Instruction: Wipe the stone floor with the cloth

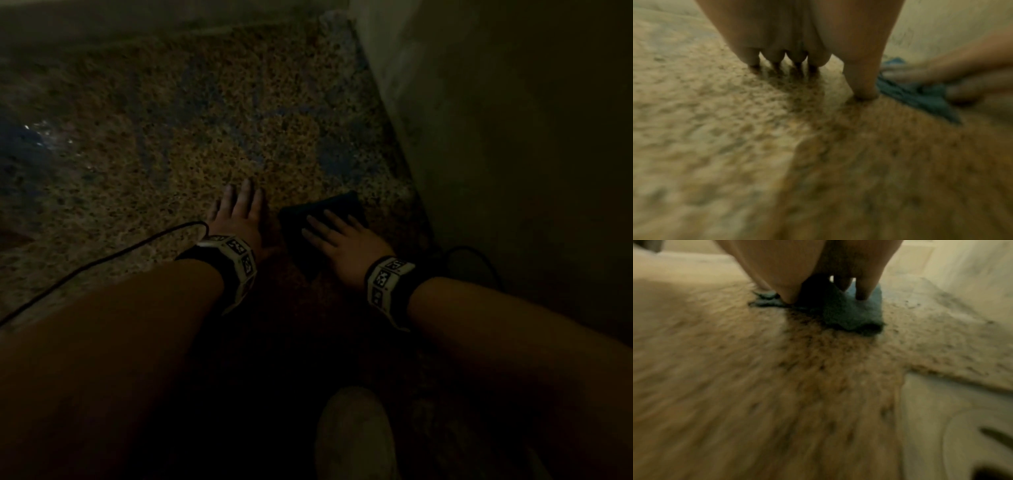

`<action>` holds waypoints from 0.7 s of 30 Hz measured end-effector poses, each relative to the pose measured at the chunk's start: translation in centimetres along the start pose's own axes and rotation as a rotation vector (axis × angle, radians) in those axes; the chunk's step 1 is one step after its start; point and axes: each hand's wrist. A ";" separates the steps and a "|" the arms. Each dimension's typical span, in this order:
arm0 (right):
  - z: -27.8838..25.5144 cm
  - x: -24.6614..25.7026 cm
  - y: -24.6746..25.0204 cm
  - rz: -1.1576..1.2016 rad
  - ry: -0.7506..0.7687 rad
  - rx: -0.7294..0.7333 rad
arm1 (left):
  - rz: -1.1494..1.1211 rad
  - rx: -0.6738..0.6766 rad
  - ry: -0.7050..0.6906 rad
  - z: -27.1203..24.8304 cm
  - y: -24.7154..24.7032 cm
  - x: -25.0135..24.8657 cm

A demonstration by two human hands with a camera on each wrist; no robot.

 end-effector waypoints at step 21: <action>0.0 -3.6 0.9 0.085 -0.087 0.031 | 0.089 0.016 0.029 0.2 0.2 -0.1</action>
Point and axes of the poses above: each hand's wrist, its own z-axis towards the middle knuckle, its own y-axis out of the back of the hand, x = y × z, and after that the axes turned 14 degrees about -z, right-handed
